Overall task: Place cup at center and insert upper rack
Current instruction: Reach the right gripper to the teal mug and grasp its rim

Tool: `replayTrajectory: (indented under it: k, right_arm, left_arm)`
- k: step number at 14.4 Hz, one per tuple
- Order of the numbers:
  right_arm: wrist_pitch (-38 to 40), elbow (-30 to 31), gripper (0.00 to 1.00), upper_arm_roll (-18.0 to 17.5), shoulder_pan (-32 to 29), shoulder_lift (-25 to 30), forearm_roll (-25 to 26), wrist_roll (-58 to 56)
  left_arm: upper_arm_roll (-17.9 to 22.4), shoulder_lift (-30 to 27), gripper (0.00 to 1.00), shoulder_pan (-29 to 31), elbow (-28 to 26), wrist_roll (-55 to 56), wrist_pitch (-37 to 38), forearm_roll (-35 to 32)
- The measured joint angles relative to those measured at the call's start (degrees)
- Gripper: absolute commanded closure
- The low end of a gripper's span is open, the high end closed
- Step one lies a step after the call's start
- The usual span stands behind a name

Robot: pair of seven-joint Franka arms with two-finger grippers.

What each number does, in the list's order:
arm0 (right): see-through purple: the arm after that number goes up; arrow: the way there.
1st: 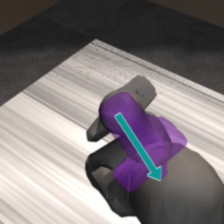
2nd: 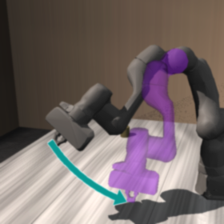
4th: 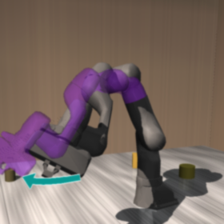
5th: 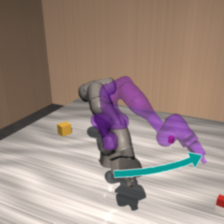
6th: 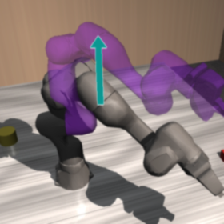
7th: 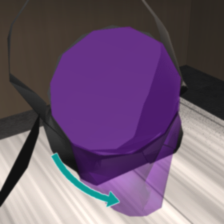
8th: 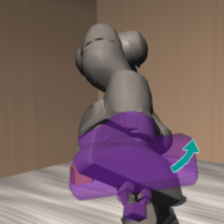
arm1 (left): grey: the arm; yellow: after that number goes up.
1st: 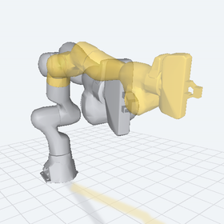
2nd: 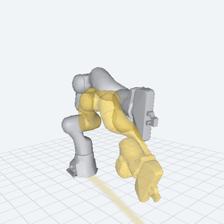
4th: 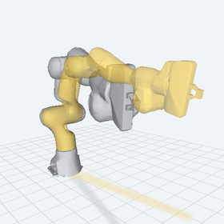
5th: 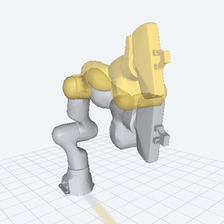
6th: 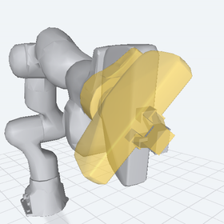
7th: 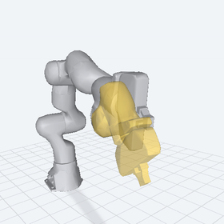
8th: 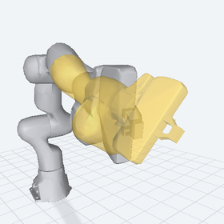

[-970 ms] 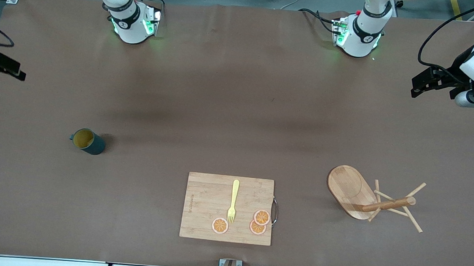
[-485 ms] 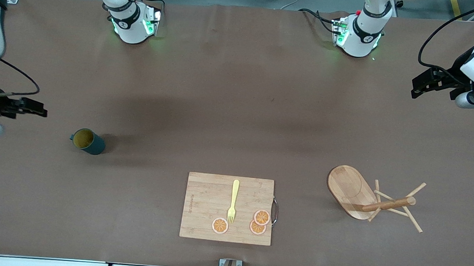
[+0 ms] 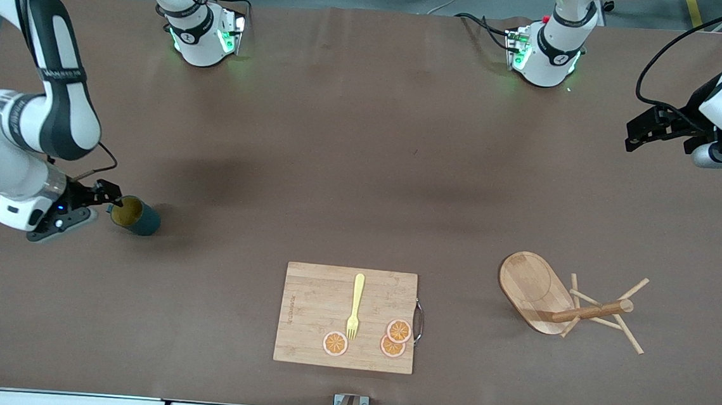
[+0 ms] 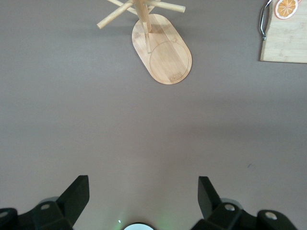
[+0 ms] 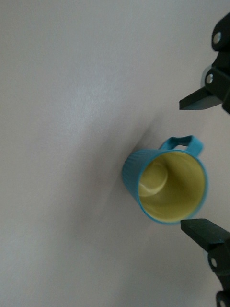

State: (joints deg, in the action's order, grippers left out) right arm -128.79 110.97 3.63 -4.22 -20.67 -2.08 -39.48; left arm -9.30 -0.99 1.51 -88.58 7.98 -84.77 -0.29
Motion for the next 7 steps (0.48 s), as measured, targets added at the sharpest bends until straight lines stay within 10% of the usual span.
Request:
replayTrajectory:
  k: [4,7]
  right_arm:
    - [-3.25,0.05,0.06,0.00,0.00,-4.03,0.00,-0.76]
    - [-5.22,0.31,0.53,0.00,0.00,-5.83,0.00,-1.49]
  left_arm:
    - [0.00,0.03,0.00,0.00,0.18,0.00,-0.12,0.00]
    - [0.00,0.04,0.00,0.02,0.26,0.00,-0.13,0.00]
